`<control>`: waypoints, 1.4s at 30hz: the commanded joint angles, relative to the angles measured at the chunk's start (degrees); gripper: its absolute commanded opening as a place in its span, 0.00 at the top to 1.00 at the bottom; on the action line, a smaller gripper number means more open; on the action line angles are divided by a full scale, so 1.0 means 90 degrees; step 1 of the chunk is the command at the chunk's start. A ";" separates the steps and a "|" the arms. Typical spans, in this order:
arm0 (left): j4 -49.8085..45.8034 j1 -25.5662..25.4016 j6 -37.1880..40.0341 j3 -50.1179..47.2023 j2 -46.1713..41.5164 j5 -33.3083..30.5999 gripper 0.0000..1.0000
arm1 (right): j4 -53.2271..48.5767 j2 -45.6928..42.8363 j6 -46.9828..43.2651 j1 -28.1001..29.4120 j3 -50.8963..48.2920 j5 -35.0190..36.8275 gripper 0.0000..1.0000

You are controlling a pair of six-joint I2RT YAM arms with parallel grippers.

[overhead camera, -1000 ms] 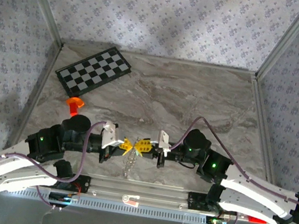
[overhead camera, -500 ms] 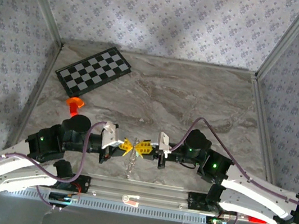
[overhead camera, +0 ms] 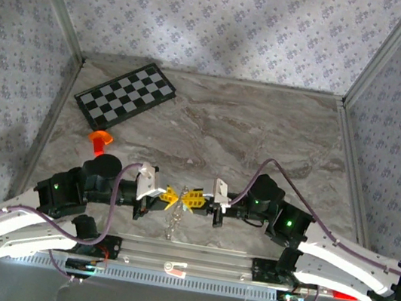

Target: Put the keys on the keyring

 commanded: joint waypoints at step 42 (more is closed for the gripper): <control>0.1063 -0.0028 -0.0349 -0.0056 -0.0245 -0.0127 1.00 | 0.0343 -0.0396 0.0089 0.0018 -0.0371 -0.0186 0.84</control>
